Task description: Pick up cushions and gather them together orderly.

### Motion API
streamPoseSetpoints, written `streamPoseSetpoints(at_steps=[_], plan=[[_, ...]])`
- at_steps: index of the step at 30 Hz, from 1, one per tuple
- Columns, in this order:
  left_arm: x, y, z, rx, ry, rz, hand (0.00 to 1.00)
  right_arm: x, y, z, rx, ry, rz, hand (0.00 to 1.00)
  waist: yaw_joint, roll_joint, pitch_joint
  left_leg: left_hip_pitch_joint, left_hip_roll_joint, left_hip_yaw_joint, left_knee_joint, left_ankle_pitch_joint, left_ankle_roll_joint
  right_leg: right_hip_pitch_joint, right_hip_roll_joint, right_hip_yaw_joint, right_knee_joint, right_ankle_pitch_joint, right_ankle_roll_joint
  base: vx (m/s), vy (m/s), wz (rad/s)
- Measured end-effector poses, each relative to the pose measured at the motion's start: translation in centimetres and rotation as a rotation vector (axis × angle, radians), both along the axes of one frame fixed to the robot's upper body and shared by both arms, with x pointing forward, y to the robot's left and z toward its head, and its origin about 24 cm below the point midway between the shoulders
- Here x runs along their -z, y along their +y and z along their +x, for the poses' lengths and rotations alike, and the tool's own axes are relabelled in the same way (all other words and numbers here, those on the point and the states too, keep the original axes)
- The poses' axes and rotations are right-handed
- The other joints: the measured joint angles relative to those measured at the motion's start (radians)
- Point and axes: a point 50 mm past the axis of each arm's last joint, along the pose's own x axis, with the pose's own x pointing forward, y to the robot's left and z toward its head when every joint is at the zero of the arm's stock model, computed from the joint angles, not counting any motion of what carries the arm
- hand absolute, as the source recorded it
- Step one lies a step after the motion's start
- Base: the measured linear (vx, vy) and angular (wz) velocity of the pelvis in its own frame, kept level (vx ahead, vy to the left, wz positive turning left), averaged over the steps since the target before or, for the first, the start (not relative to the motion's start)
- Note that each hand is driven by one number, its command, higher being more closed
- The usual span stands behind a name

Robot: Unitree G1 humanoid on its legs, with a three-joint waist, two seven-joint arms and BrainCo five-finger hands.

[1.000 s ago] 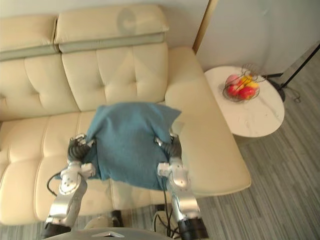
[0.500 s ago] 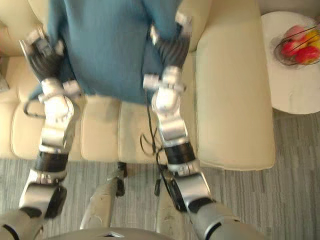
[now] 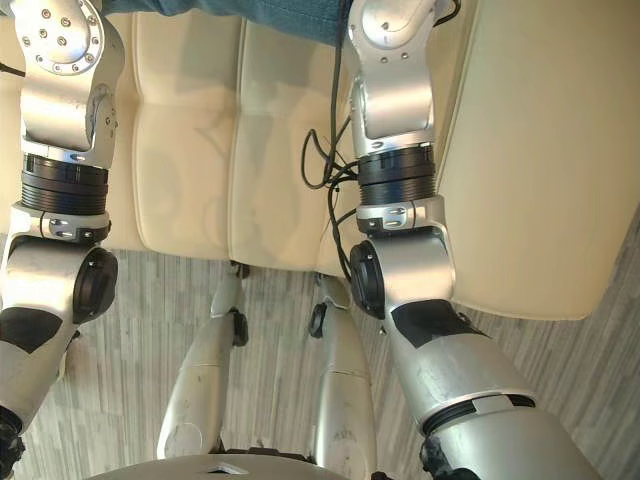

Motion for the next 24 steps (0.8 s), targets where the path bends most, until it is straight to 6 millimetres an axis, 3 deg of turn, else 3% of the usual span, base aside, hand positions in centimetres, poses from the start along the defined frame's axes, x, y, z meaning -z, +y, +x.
streamPoseSetpoints(at_steps=[4,6,8,11,13,15,20,23,24], plan=[[1.5,-0.8,0.8,0.064,0.055,-0.011,0.00,1.0,-0.1,1.0,-0.033,0.072,0.006,0.00,-0.001,-0.001,0.009,-0.014,0.003,0.001,0.000,0.003,0.003,-0.022,-0.001,-0.006,0.029,-0.013,-0.013,0.00,0.032,0.06],[4.0,-0.6,1.8,0.086,0.133,-0.014,0.00,2.3,-0.6,1.3,-0.039,0.101,0.020,0.00,-0.010,-0.002,0.010,-0.018,0.014,0.051,-0.001,-0.070,-0.009,-0.034,-0.006,-0.005,0.038,-0.020,-0.014,-0.04,0.038,0.03],[5.6,-0.2,2.3,0.088,0.185,-0.017,0.00,2.6,-0.8,1.1,-0.061,0.087,0.035,0.00,-0.021,-0.005,0.012,-0.024,0.023,0.105,0.000,-0.092,-0.030,-0.037,-0.011,-0.002,0.022,-0.014,-0.012,-0.03,0.038,0.01],[9.0,0.7,3.5,0.090,0.303,-0.019,0.00,4.8,-1.7,1.2,-0.055,0.115,0.048,0.00,-0.029,-0.017,0.019,-0.024,0.035,0.147,0.000,-0.049,0.009,-0.051,-0.002,0.013,0.036,-0.020,-0.007,0.00,0.035,-0.15],[9.7,1.0,3.7,0.097,0.328,-0.029,0.00,6.2,-2.4,1.7,-0.059,0.154,0.075,0.00,-0.031,-0.022,0.022,-0.024,0.032,0.158,0.000,-0.026,0.034,-0.060,-0.003,0.026,0.052,-0.028,-0.004,0.01,0.015,-0.05],[10.1,1.2,3.8,0.097,0.340,-0.030,0.00,7.3,-3.0,2.0,-0.062,0.187,0.083,0.00,-0.030,-0.024,0.023,-0.019,0.031,0.164,0.001,-0.025,0.036,-0.064,-0.003,0.035,0.062,-0.031,-0.003,0.01,-0.003,-0.03],[12.4,3.8,3.5,0.034,0.386,-0.026,0.00,10.6,-4.7,1.9,-0.036,0.260,0.045,0.00,-0.038,-0.027,0.024,0.046,0.028,0.176,0.010,-0.039,0.048,-0.033,-0.007,0.061,0.121,-0.073,-0.008,-0.01,-0.081,-0.03],[14.0,6.0,1.9,-0.006,0.376,-0.027,0.00,12.9,-6.7,0.1,0.014,0.268,-0.014,0.00,-0.049,-0.031,0.026,0.091,0.032,0.175,0.044,-0.070,0.045,0.014,-0.009,0.065,0.145,-0.102,-0.005,-0.04,-0.138,0.00],[15.5,7.2,1.1,-0.036,0.394,-0.054,0.00,14.3,-7.6,-0.8,0.039,0.290,-0.046,0.00,-0.057,-0.032,0.027,0.121,0.033,0.176,0.053,-0.086,0.046,0.046,-0.009,0.064,0.149,-0.112,-0.002,-0.04,-0.130,-0.01]])
